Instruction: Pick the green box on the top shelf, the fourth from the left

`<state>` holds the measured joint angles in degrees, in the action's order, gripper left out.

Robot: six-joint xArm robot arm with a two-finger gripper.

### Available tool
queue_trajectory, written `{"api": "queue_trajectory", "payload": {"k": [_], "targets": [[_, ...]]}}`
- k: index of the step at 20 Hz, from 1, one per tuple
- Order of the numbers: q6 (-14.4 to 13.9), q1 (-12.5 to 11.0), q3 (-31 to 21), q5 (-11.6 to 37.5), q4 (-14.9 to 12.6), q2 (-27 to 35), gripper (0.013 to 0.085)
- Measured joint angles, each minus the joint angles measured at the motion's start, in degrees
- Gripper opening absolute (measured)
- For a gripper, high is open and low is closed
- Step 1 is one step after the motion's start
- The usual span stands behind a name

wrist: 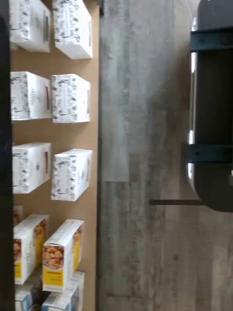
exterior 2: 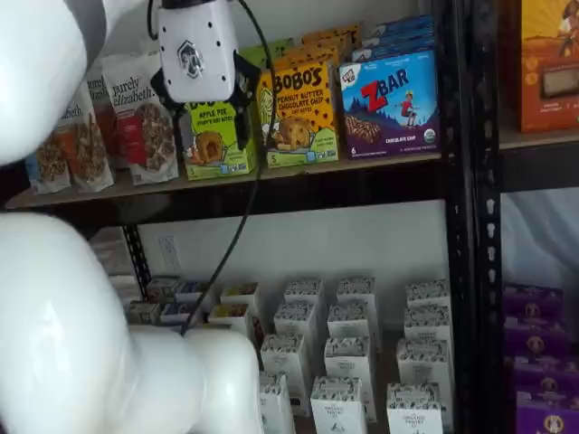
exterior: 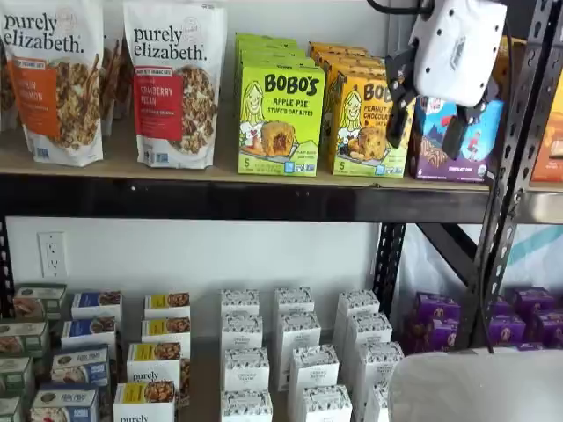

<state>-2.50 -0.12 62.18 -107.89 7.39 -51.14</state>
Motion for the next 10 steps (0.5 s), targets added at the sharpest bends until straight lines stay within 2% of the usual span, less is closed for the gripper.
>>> {"api": "queue_trajectory", "payload": {"k": [10], "targets": [[-6.01,6.86,1.06,4.72,-1.13,3.37,0.0850]]}}
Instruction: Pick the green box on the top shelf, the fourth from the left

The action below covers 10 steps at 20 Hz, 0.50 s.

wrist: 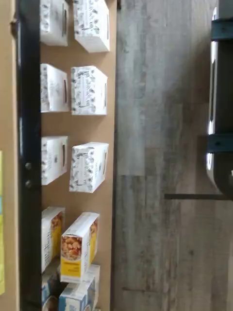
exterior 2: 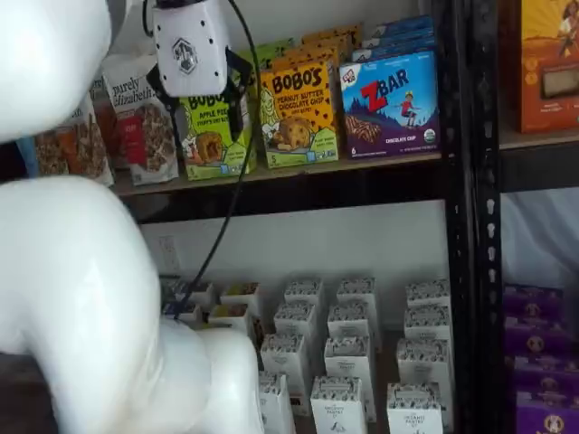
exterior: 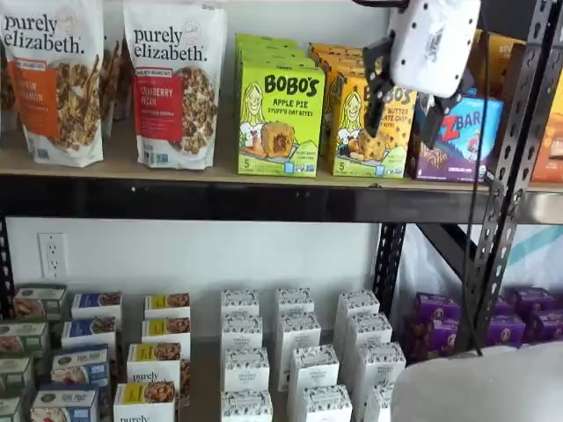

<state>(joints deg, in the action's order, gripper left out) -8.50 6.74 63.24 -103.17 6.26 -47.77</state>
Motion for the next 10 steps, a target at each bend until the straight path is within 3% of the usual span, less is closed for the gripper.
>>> {"api": "queue_trajectory", "payload": {"k": [10], "targets": [[-8.19,9.48,2.14,6.30,-4.08,5.38,0.0850]]}}
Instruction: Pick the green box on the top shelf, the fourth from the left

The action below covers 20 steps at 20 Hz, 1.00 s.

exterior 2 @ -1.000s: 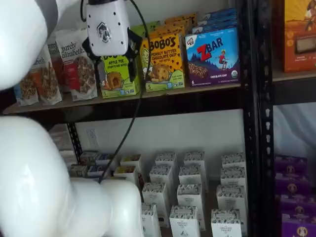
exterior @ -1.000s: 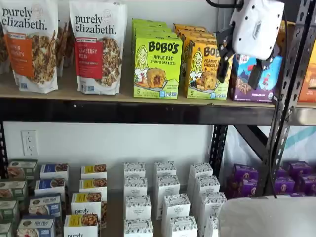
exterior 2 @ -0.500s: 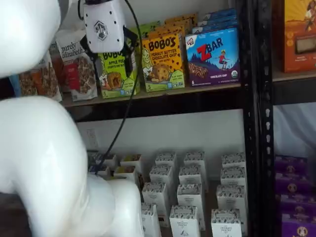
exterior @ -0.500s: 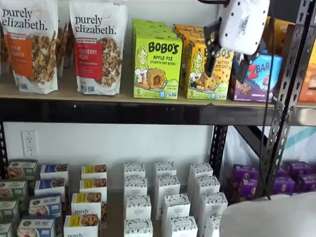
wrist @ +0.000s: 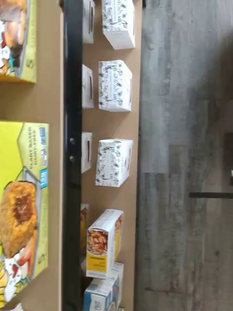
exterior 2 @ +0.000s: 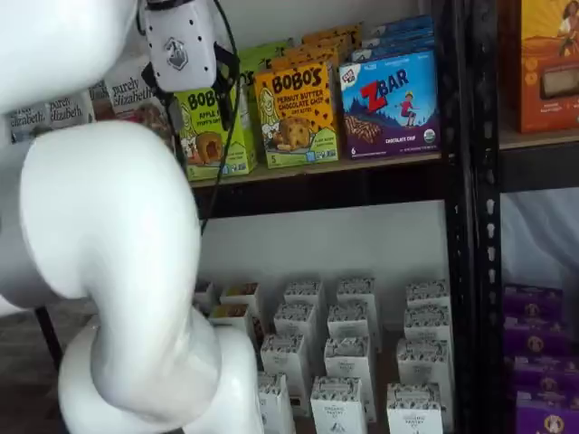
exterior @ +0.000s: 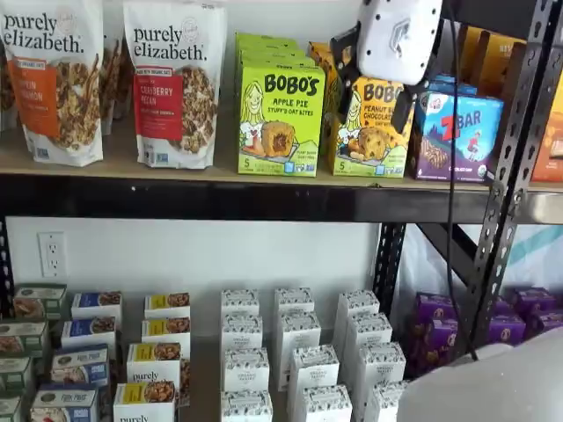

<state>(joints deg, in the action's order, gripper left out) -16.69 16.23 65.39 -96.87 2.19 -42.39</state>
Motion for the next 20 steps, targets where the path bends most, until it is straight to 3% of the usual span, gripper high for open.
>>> {"api": "queue_trajectory", "payload": {"k": [5,10,20], "targets": [[-3.26,3.70,1.63,1.89,-2.86,3.08,0.0850],[-5.00,5.55,1.99,5.08,-4.37,4.67,0.0850],[-3.73,4.33,4.51,12.51,-4.00,9.57,0.0850]]}}
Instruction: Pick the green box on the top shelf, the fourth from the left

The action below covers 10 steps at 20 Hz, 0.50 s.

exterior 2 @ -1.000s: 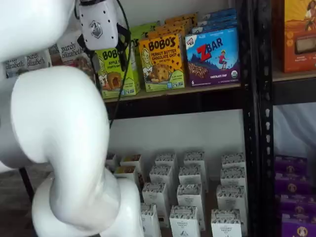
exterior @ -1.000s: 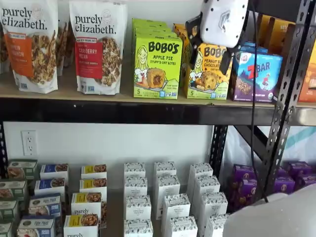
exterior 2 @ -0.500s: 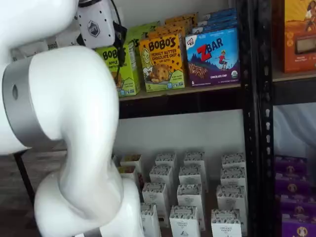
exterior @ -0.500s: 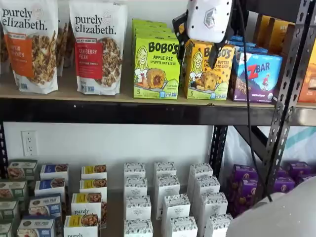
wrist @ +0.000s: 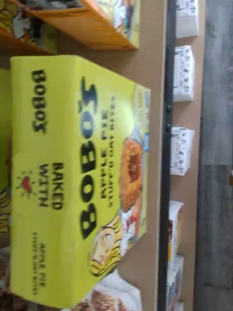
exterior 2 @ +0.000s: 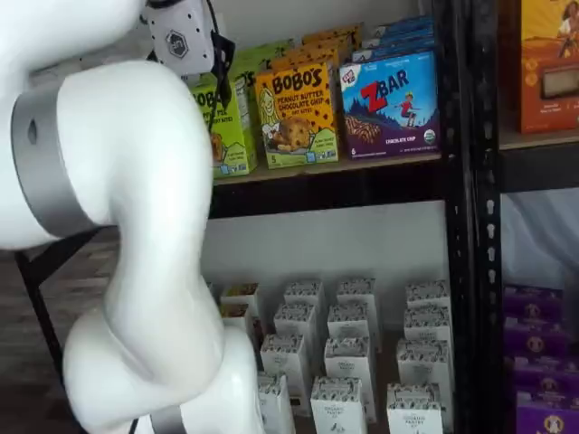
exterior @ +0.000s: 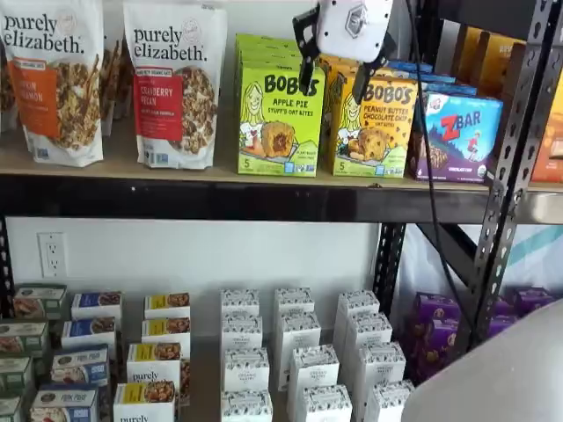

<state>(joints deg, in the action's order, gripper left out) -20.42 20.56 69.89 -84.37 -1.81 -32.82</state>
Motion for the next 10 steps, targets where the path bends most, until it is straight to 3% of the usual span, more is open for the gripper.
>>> {"api": "queue_trajectory", "payload": {"k": [10], "targets": [[2.39,-2.32,3.53,1.39,2.10,4.98,0.0850]]}}
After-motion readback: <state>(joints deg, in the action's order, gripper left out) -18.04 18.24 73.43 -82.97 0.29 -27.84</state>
